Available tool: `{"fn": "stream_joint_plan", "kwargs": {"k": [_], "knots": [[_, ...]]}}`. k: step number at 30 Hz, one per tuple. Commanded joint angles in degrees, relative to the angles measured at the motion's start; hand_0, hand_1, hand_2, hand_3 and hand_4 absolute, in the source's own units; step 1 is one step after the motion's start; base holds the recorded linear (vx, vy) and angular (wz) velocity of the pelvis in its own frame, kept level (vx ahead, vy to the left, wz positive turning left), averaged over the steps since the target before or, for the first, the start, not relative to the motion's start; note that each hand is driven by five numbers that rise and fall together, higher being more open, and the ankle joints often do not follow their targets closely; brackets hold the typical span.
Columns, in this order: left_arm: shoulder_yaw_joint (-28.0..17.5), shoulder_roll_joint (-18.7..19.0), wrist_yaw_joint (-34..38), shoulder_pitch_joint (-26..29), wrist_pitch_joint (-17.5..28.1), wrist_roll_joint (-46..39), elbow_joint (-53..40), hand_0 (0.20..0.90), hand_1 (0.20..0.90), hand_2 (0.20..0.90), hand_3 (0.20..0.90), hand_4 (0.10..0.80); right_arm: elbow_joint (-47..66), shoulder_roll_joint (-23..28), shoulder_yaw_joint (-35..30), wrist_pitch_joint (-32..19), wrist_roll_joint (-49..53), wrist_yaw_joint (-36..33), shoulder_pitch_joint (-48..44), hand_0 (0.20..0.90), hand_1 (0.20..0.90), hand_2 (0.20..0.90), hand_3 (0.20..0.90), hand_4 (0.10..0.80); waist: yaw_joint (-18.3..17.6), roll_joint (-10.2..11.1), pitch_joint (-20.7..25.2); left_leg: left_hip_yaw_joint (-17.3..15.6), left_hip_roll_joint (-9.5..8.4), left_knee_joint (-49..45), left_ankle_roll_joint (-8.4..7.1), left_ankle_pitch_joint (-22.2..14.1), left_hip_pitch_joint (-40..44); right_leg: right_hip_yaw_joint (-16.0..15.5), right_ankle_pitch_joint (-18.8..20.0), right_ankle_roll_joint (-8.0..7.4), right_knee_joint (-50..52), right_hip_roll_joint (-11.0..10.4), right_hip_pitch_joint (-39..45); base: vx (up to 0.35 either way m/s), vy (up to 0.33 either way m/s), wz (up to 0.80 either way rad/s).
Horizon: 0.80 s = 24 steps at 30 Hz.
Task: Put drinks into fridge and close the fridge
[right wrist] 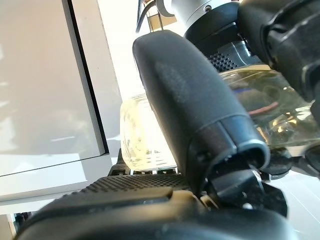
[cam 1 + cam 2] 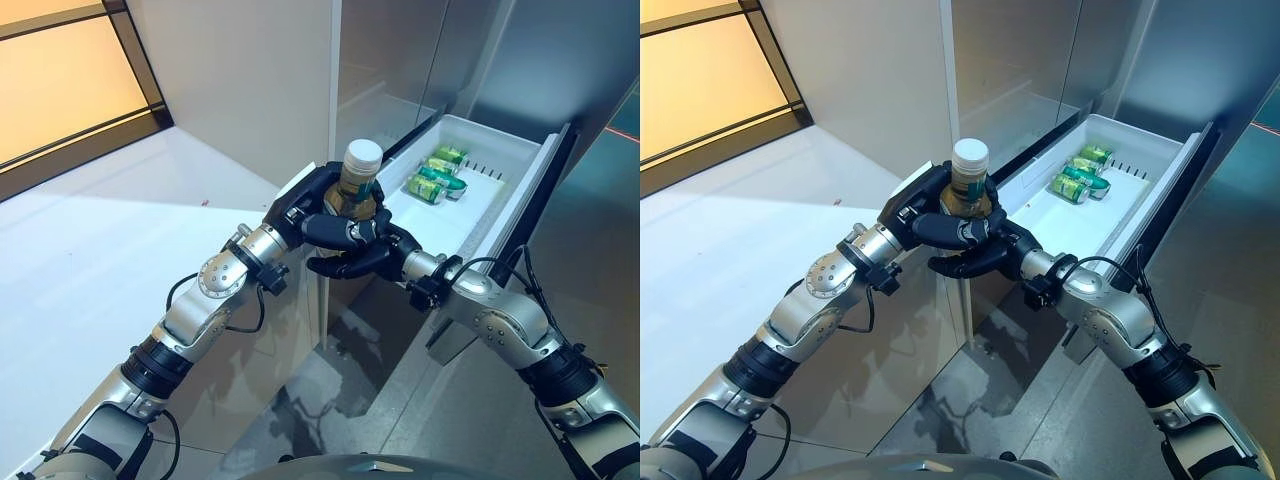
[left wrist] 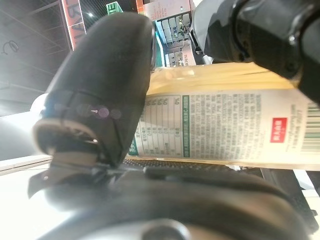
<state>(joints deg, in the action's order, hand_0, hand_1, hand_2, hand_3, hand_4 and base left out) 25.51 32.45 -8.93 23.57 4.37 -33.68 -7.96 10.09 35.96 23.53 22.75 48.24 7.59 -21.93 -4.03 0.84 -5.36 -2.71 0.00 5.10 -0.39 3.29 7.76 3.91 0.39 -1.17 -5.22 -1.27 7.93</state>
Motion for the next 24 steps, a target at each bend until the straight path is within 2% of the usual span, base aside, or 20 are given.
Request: {"fn": "stream_joint_plan", "kwargs": {"k": [1, 5, 9, 16, 17, 18, 21, 24], "knots": [[-1.04, -2.60, 1.55, 4.61, 6.95, -2.66, 0.74, 0.300, 0.300, 0.300, 0.200, 0.100, 6.23, -5.61, -4.20, -8.43, 4.61, 2.74, -8.74, 0.300, 0.300, 0.300, 0.200, 0.100, 0.61, 1.51, 5.09, -2.08, -1.64, -0.10, 2.25, -3.24, -0.02, -5.61, 3.53, -1.79, 0.22, -0.25, -1.52, 0.000, 0.000, 0.00], [-1.06, -4.04, 1.74, 4.79, 9.37, -4.68, -0.60, 0.300, 0.300, 0.300, 0.200, 0.100, 6.16, -6.01, -3.93, -8.71, 4.48, 2.23, -8.54, 0.300, 0.300, 0.300, 0.200, 0.100, 0.66, 1.62, 5.16, -1.72, -1.68, -0.10, 2.27, -3.21, -0.08, -5.65, 3.51, -1.73, 0.22, -0.25, -1.44, 0.000, 0.000, 0.00], [-0.63, -5.27, 1.99, 4.87, 10.98, -3.17, -3.20, 0.300, 0.300, 0.300, 0.200, 0.100, 6.48, -6.48, -4.46, -8.96, 3.49, 1.16, -8.10, 0.300, 0.300, 0.300, 0.200, 0.100, 0.80, 1.66, 4.97, -1.32, -1.81, -0.10, 2.29, -3.20, -0.29, -5.81, 3.51, -1.76, 0.22, -0.28, -1.55, -0.002, 0.000, 0.01], [-0.40, -4.66, 5.10, 6.17, 12.53, -0.08, -5.26, 0.300, 0.300, 0.300, 0.200, 0.100, 6.14, -6.26, -5.33, -10.93, 3.06, -2.20, -8.92, 0.300, 0.300, 0.300, 0.200, 0.100, 0.81, 1.80, 4.79, -1.08, -1.86, -0.10, 2.28, -3.33, -0.34, -5.90, 3.48, -1.82, 0.22, -0.28, -1.54, -0.004, -0.001, 0.01], [-0.54, -4.69, 6.08, 6.21, 12.55, 0.86, -5.63, 0.415, 0.415, 0.415, 0.335, 0.235, 6.00, -6.46, -5.85, -11.82, 1.40, -2.82, -8.81, 0.300, 0.300, 0.300, 0.200, 0.100, 0.81, 1.80, 4.74, -0.99, -1.89, -0.10, 2.31, -3.34, -0.29, -5.86, 3.50, -1.81, 0.22, -0.24, -1.50, 0.000, 0.000, 0.00], [-0.65, -4.67, 6.78, 6.21, 12.80, 1.08, -5.86, 0.900, 0.900, 0.900, 0.900, 0.800, 5.99, -6.41, -6.32, -12.40, 0.18, -3.36, -8.83, 0.300, 0.300, 0.300, 0.200, 0.100, 0.79, 1.80, 4.72, -0.92, -1.92, -0.10, 2.31, -3.34, -0.26, -5.79, 3.52, -1.82, 0.22, -0.22, -1.47, 0.000, 0.000, 0.00], [-1.70, -4.66, 7.71, 5.76, 14.22, 2.26, -6.58, 0.900, 0.900, 0.900, 0.900, 0.800, 5.91, -5.84, -8.21, -13.70, -2.17, -5.24, -8.74, 0.300, 0.300, 0.300, 0.200, 0.100, 0.79, 1.80, 4.74, -0.75, -1.88, -0.10, 2.27, -3.43, -0.24, -5.43, 3.48, -1.84, 0.22, -0.21, -1.47, 0.000, 0.000, 0.00], [-2.84, -4.24, 10.75, 5.71, 17.49, 7.91, -7.68, 0.900, 0.900, 0.900, 0.900, 0.800, 5.19, -5.25, -10.29, -15.10, -5.08, -7.42, -8.75, 0.300, 0.300, 0.300, 0.200, 0.100, 0.87, 1.87, 4.72, -0.72, -1.86, -0.10, 2.18, -3.03, -0.53, -5.31, 3.99, -1.77, 0.22, -0.19, -1.87, 0.000, 0.000, 0.00]]}}
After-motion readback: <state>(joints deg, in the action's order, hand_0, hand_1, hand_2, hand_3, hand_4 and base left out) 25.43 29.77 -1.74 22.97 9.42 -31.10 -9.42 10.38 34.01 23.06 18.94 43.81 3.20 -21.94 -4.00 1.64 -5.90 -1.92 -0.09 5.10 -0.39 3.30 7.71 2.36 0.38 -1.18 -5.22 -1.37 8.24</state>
